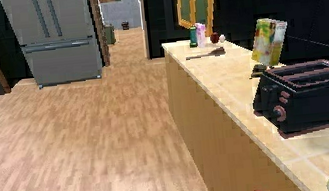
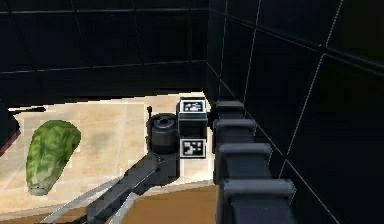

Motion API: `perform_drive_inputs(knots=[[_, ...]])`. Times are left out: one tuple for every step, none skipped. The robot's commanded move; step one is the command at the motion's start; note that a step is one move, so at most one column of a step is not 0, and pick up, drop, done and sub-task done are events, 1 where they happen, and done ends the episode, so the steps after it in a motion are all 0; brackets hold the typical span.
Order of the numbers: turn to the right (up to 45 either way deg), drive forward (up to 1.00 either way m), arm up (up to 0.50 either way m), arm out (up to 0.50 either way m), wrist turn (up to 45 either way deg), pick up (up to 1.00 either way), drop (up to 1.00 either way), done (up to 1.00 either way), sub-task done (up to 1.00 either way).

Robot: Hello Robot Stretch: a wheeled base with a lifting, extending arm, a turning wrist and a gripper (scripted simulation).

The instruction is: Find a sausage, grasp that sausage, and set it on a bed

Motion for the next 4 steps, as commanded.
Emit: perform_drive_inputs(knots=[[0.0, 0.00, 0.00, 0.00, -12.0, 0.00, 0.00, 0.00, 0.00], [0.0, 0.00, 0.00, -0.10, 0.0, 0.00, 0.00, 0.00, 0.00], [-45.0, 0.00, 0.00, 0.00, 0.0, 0.00, 0.00, 0.00, 0.00], [-18.0, 0.00, 0.00, 0.00, 0.0, 0.00, 0.00, 0.00, 0.00]])
